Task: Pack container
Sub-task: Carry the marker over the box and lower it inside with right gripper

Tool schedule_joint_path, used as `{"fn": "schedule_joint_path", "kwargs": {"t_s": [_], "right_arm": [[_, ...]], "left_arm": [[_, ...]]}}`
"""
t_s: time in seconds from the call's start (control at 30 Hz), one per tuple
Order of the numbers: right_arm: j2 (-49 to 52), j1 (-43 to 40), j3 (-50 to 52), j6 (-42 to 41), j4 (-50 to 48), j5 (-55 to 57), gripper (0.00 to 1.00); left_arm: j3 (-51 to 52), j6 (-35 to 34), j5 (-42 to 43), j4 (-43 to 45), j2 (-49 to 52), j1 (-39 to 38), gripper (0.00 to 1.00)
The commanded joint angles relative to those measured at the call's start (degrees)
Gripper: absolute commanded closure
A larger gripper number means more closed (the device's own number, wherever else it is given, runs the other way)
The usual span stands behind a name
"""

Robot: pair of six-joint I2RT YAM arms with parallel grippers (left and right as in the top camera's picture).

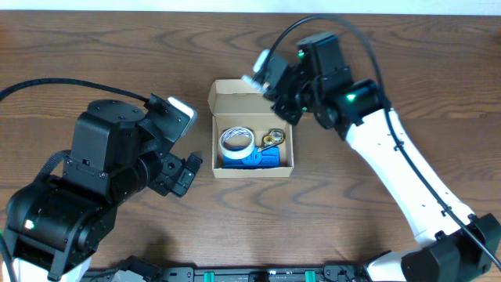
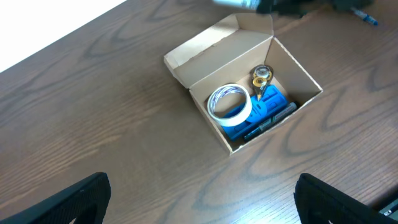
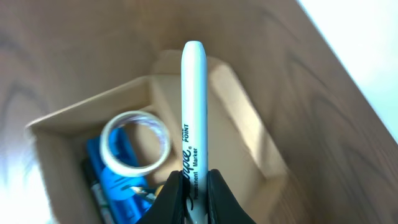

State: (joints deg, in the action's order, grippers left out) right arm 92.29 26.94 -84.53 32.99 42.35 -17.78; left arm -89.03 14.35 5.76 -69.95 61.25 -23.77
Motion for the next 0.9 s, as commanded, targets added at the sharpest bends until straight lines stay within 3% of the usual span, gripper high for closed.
{"fn": "schedule_joint_path", "kwargs": {"t_s": [0.0, 0.87], "right_arm": [[2.47, 1.88, -0.15, 10.54, 1.62, -5.84, 0.99], [17.88, 4.5, -0.15, 15.96, 8.04, -6.27, 0.99]], "left_arm": [[-0.76, -0.59, -0.39, 0.02, -0.02, 0.17, 0.05], [-0.76, -0.59, -0.39, 0.04, -0.02, 0.17, 0.05]]}}
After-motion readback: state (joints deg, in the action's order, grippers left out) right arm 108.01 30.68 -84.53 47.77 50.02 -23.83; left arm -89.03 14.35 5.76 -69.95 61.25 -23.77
